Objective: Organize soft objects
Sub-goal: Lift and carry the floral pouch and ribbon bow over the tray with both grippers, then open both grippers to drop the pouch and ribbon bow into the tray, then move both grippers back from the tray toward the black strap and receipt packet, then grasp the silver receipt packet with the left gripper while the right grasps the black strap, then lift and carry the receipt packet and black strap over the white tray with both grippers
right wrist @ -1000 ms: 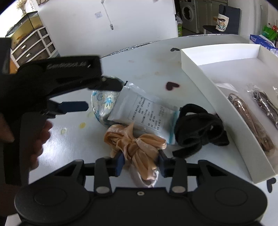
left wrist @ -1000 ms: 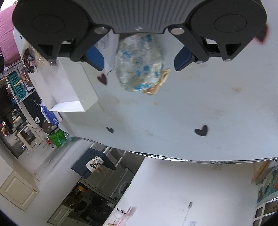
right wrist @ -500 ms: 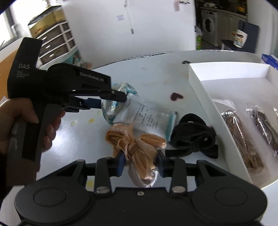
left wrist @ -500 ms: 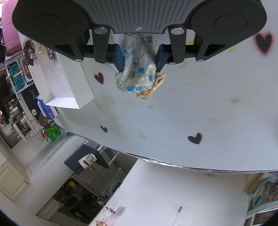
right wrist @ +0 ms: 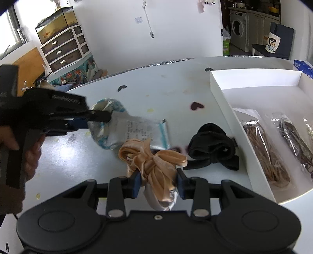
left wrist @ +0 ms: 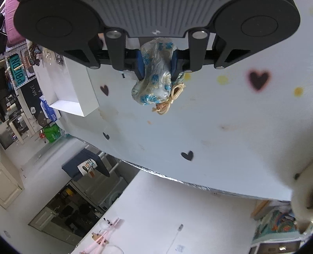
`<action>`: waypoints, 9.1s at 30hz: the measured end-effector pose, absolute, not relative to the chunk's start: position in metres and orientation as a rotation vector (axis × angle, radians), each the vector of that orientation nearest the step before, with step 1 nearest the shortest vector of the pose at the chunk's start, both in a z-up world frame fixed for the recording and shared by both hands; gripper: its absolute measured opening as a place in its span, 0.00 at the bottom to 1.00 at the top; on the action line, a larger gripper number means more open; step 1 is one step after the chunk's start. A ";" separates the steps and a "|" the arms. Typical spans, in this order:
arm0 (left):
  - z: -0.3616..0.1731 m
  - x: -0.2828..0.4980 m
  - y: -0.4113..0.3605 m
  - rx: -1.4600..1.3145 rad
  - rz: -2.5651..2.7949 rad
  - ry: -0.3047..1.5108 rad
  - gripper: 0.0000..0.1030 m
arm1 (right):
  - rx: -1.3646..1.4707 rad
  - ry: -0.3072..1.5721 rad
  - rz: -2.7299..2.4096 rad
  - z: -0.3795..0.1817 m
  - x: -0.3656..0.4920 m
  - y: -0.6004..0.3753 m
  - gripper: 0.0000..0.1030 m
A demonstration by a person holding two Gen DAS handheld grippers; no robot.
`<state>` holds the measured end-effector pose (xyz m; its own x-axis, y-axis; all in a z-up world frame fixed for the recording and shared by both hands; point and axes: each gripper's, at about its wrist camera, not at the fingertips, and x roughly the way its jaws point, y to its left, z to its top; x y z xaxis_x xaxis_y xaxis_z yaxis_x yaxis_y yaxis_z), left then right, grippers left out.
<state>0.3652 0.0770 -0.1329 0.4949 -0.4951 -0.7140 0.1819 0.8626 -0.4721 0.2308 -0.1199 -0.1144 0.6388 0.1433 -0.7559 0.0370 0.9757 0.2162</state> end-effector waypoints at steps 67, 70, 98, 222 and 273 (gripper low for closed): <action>-0.043 0.269 -0.157 -0.380 -0.277 0.733 0.26 | 0.208 0.689 0.123 -0.048 0.231 -0.443 0.37; -0.048 0.280 -0.171 -0.364 -0.289 0.745 0.26 | 0.182 0.697 0.083 -0.054 0.241 -0.465 0.37; -0.123 0.386 -0.223 -0.044 -0.246 0.912 0.68 | 0.049 0.876 0.077 -0.118 0.303 -0.496 0.58; -0.155 0.327 -0.040 0.038 -0.137 0.927 1.00 | -0.067 0.839 0.119 -0.081 0.242 -0.199 0.51; -0.143 0.288 0.040 -0.067 -0.266 0.966 0.72 | -0.357 1.042 0.798 -0.130 0.261 -0.142 0.65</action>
<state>0.2876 0.0398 -0.1428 0.5385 -0.2536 -0.8036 0.1941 0.9653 -0.1746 0.2609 -0.1417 -0.1301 0.2637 0.4150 -0.8708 -0.7328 0.6732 0.0989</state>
